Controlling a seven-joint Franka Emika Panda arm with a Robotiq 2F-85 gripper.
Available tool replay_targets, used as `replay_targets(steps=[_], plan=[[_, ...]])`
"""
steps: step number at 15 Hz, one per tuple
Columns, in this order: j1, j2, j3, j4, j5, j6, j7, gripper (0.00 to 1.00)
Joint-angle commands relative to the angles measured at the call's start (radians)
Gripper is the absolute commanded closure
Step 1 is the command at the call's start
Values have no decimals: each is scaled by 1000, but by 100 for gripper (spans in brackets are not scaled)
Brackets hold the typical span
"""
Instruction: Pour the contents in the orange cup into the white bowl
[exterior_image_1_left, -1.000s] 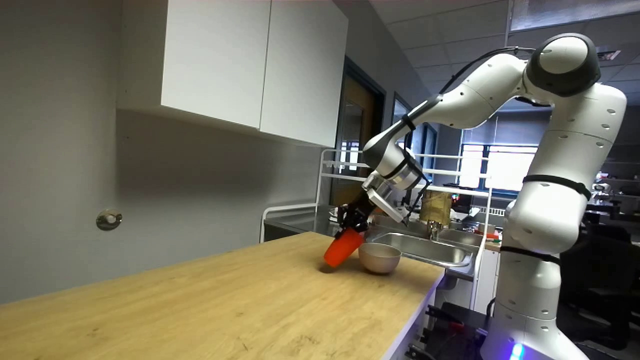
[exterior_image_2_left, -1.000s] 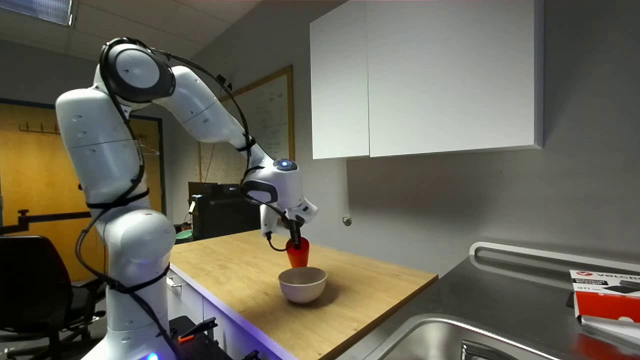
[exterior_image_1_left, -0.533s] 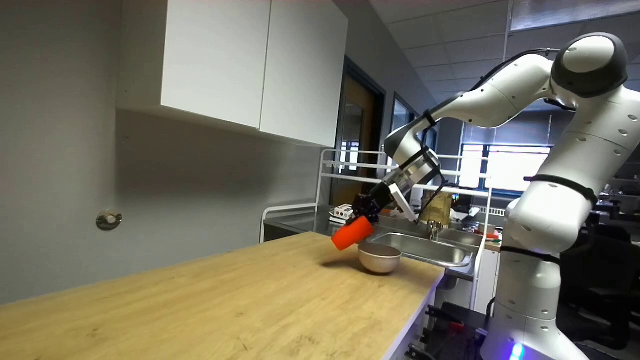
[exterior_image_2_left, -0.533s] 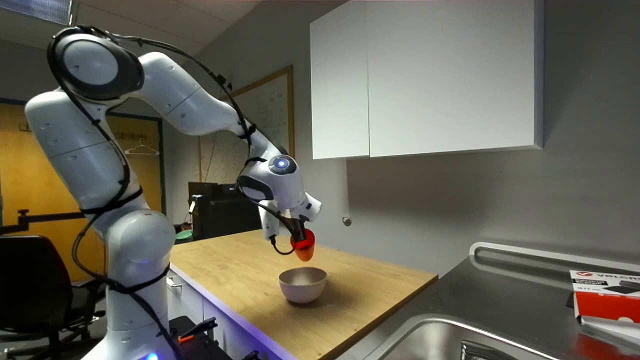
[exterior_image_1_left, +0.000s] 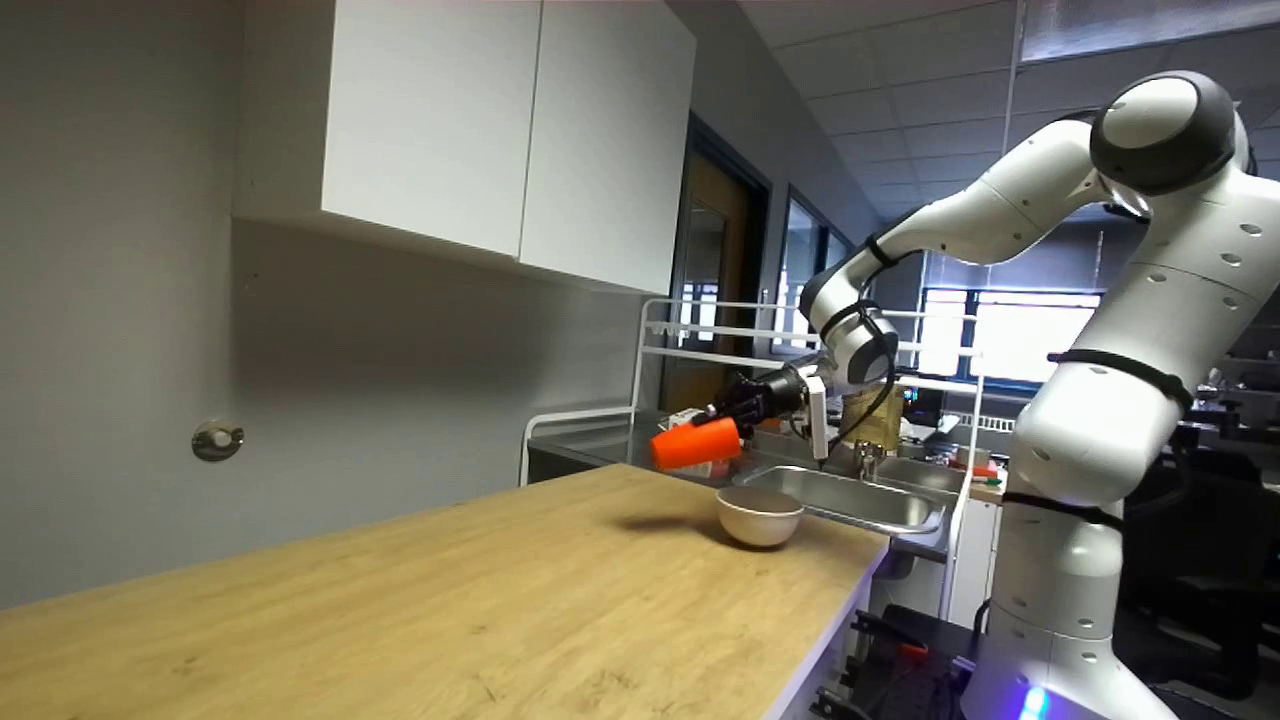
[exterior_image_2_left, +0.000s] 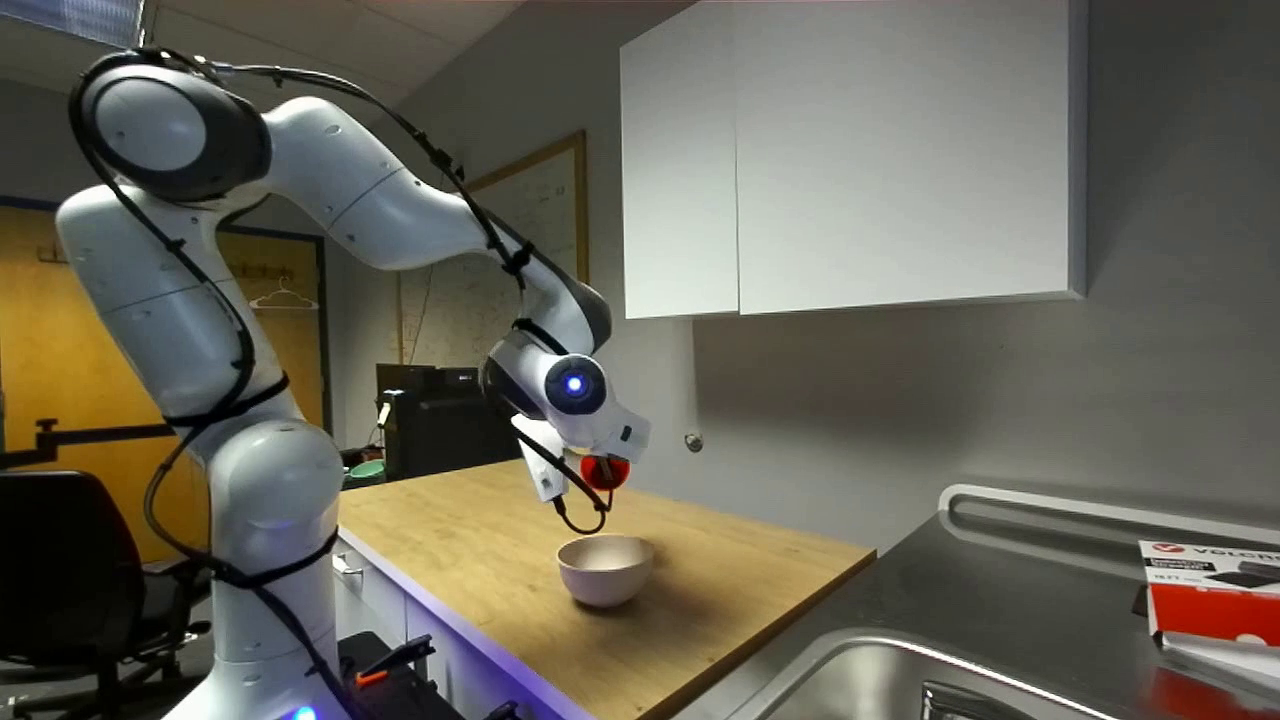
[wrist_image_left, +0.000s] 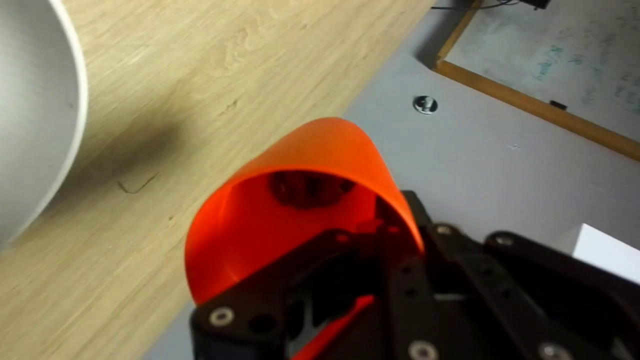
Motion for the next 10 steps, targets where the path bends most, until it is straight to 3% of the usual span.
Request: replay_targets(steps=[1,10], plan=[[-89,116,3,31,74,-207,-145,99],[-245,402,1,109,84,-631,-344,99]])
